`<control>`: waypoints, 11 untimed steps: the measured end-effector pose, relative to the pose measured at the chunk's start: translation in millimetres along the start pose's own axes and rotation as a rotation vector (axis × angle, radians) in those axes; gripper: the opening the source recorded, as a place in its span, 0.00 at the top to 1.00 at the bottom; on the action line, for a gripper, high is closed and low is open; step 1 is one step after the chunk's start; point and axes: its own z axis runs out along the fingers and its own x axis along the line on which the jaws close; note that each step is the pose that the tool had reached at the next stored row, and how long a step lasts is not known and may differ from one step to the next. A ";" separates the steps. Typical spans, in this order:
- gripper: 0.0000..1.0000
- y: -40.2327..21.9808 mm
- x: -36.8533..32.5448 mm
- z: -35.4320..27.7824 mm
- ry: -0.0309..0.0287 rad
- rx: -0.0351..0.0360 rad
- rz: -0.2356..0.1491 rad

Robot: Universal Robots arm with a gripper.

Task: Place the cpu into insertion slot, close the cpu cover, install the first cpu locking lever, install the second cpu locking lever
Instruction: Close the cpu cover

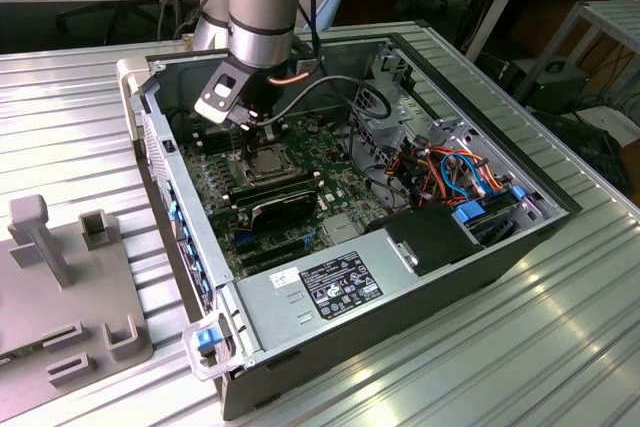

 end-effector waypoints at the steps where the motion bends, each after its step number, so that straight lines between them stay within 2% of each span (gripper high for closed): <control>1: 0.89 0.0 0.0 0.0 0.0001 -0.0001 0.000; 3: 0.89 -0.7 -0.3 1.4 -0.0001 0.0000 0.000; 8: 0.89 -2.6 -0.7 11.0 -0.0012 0.0008 0.000; 11: 0.89 -2.7 -0.6 12.4 -0.0006 0.0005 0.000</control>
